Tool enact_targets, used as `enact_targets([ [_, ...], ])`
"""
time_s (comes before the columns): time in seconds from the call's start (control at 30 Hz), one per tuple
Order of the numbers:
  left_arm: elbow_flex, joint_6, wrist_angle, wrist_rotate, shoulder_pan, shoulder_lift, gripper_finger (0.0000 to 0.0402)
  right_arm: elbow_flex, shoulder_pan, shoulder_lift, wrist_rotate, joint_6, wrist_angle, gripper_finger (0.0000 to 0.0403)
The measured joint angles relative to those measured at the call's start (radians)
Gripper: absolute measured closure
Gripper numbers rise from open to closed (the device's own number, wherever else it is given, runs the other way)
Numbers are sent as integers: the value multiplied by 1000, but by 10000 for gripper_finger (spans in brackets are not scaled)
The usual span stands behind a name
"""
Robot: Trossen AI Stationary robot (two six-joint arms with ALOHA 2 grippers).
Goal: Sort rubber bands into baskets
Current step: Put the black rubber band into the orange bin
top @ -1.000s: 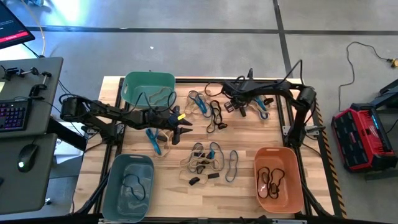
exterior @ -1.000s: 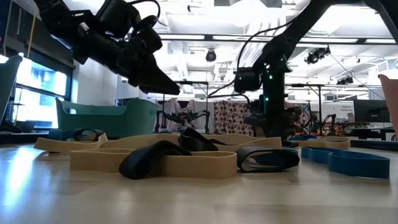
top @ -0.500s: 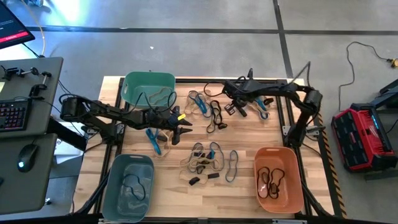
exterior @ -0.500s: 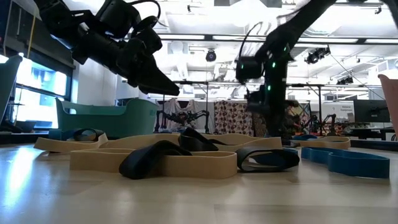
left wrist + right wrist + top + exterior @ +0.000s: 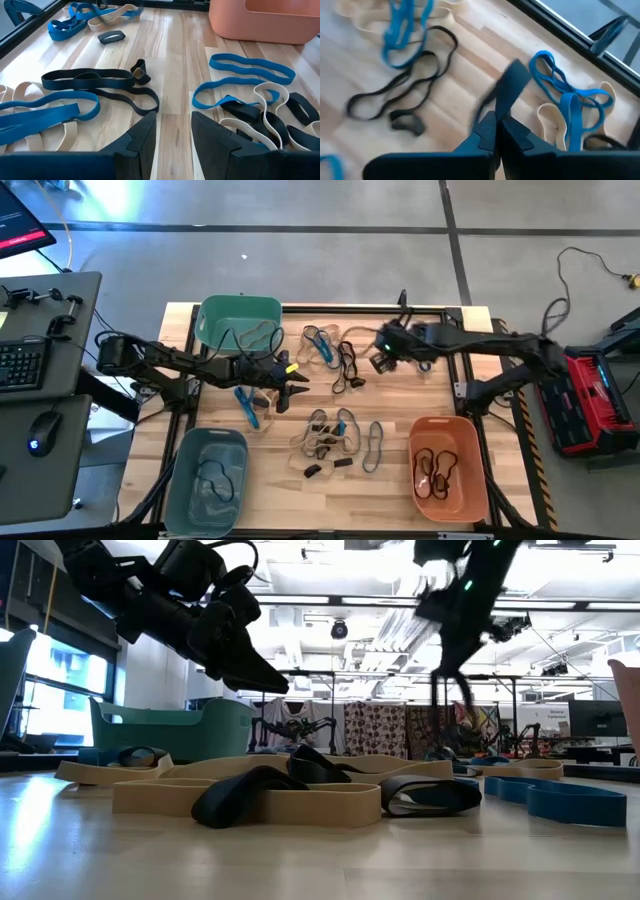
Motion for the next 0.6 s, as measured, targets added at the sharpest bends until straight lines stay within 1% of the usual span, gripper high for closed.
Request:
enact_targets([
  [0.13,0,0,1,0,0,0,284,0,121,-93,28,110,-54,402],
  [0.3,0,0,1,0,0,0,284,0,300,-168,59,244,-65,403],
  [0.6,0,0,0,0,0,0,284,0,616,-207,81,430,-70,403],
])
